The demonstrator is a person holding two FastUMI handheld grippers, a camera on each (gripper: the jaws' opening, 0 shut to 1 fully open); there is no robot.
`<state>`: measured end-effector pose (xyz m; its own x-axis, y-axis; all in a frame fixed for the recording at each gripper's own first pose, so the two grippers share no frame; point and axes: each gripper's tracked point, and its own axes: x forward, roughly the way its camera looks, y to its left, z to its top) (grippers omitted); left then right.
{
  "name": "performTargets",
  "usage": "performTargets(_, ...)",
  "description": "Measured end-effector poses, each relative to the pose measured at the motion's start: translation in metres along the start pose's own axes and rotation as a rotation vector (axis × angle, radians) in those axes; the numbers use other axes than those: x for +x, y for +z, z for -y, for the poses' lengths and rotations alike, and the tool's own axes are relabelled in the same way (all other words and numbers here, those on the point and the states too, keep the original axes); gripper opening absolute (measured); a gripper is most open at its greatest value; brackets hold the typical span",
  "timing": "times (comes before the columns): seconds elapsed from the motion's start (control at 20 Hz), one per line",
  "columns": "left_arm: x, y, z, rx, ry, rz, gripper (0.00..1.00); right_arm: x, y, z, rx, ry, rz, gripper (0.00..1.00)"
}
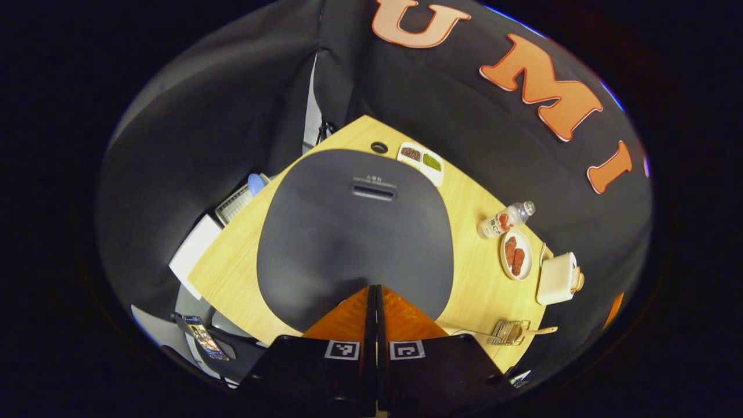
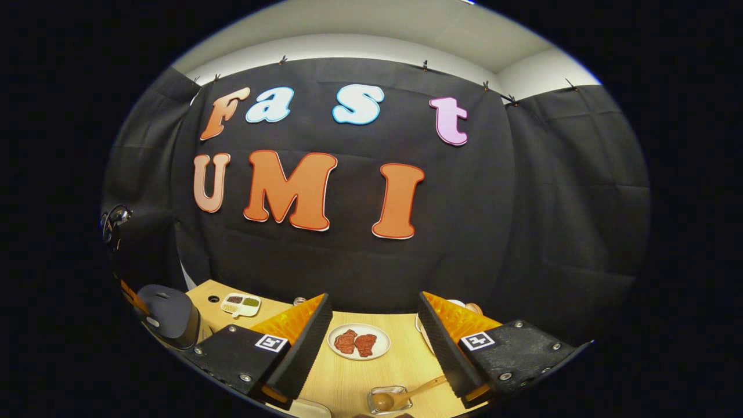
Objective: Close the left gripper, press the button to open the rice cooker; take a wooden spoon from the chopstick holder with the right hand, scoop a spoonful of rice and pour it into the rice cooker, then put the wooden spoon back into the chopstick holder.
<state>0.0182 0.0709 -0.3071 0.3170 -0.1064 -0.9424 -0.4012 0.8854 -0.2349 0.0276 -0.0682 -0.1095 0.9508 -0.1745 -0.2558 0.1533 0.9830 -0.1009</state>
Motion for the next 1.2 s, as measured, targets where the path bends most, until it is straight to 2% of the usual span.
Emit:
performTargets(0.05,0.001,-0.006,0.0,-0.017,-0.001,-0.042,0.05,0.001,-0.004,-0.001,0.009,0.006,-0.02,0.93)
performTargets(0.1,0.003,0.001,-0.001,-0.018,-0.009,-0.007,0.05,0.002,-0.009,0.0,0.017,0.008,-0.032,0.93)
performTargets(0.2,0.004,-0.005,-0.001,-0.02,-0.003,-0.033,0.05,0.003,-0.015,0.0,0.026,0.009,-0.05,0.93)
performTargets(0.3,0.009,-0.01,-0.003,0.018,0.024,-0.033,0.06,0.003,-0.023,-0.001,0.032,0.012,-0.061,0.93)
performTargets(0.35,0.004,-0.004,-0.003,0.026,0.039,0.017,0.02,0.004,-0.026,-0.002,0.036,0.012,-0.066,0.93)
performTargets(0.4,0.009,-0.007,-0.002,0.033,0.051,0.012,0.06,0.004,-0.03,-0.002,0.042,0.014,-0.075,0.93)
performTargets(0.5,0.008,-0.008,0.001,0.055,0.067,0.07,0.06,0.004,-0.04,-0.006,0.061,0.027,-0.096,0.93)
performTargets(0.55,0.002,-0.006,0.002,0.083,0.08,0.127,0.02,0.003,-0.045,-0.008,0.066,0.034,-0.111,0.93)
performTargets(0.6,0.003,-0.008,0.002,0.115,0.098,0.184,0.06,0.003,-0.051,-0.008,0.063,0.041,-0.128,0.93)
performTargets(0.65,-0.001,-0.011,0.003,0.142,0.113,0.234,0.02,0.003,-0.055,-0.009,0.056,0.044,-0.144,0.93)
performTargets(0.7,-0.01,-0.006,0.006,0.168,0.13,0.305,0.06,0.004,-0.061,-0.008,0.05,0.044,-0.158,0.93)
performTargets(0.8,-0.035,0.011,0.019,0.212,0.132,0.457,0.02,0.002,-0.067,-0.01,0.049,0.052,-0.183,0.93)
performTargets(0.85,-0.053,0.025,0.027,0.236,0.129,0.549,0.06,0.002,-0.07,-0.013,0.048,0.06,-0.196,0.93)
performTargets(0.95,-0.087,0.045,0.04,0.267,0.108,0.712,0.05,0.001,-0.075,-0.017,0.052,0.073,-0.217,0.93)
performTargets(1.1,-0.124,0.045,0.052,0.263,0.04,0.801,0.05,0.003,-0.087,-0.021,0.067,0.086,-0.265,0.93)
performTargets(1.2,-0.132,0.044,0.051,0.29,0.05,0.821,0.02,0.002,-0.095,-0.017,0.073,0.081,-0.286,0.93)
